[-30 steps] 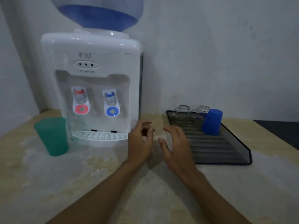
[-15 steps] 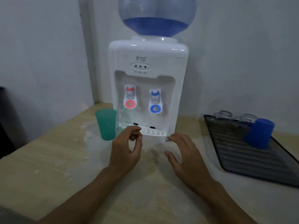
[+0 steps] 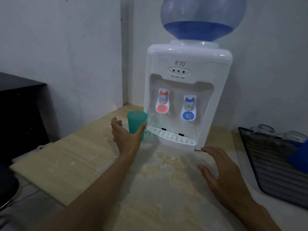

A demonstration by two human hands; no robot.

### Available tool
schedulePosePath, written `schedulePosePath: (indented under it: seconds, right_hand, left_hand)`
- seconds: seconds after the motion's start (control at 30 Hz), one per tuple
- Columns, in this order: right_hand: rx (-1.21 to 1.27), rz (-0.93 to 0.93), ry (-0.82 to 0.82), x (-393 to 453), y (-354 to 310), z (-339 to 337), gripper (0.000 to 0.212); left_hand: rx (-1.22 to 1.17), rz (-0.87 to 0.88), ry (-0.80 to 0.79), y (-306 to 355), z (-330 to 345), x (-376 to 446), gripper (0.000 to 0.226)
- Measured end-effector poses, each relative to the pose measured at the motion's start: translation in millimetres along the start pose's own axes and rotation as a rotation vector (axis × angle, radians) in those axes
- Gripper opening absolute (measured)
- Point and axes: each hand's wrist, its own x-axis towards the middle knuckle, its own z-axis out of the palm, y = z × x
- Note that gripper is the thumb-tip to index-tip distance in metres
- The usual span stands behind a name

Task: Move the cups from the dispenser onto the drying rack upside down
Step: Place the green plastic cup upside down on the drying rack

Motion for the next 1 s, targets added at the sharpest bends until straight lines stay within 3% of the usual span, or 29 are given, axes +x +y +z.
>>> schedulePosePath:
  seconds: [0.2, 0.37, 0.57, 0.77, 1.0]
  right_hand:
    - [0.000, -0.001, 0.003, 0.2, -0.3, -0.4, 0.040]
    - [-0.005, 0.053, 0.008, -0.2, 3.3, -2.8, 0.040]
    - [-0.002, 0.071, -0.002, 0.6, 1.5, -5.9, 0.040]
    - [-0.007, 0.089, -0.006, 0.7, 2.6, -11.3, 0.043]
    - [-0.061, 0.082, 0.046, 1.4, 23.8, -18.6, 0.044]
  left_hand:
    - [-0.052, -0.012, -0.137, -1.0, 4.3, 5.9, 0.099]
    - [-0.021, 0.000, -0.070, -0.5, 5.8, 3.3, 0.079]
    - [-0.019, 0.211, 0.038, 9.5, 4.4, -10.1, 0.082]
    - [-0.136, 0.421, -0.135, 33.6, 3.7, -47.2, 0.085]
    - [-0.175, 0.531, -0.340, 48.6, 10.0, -87.2, 0.084]
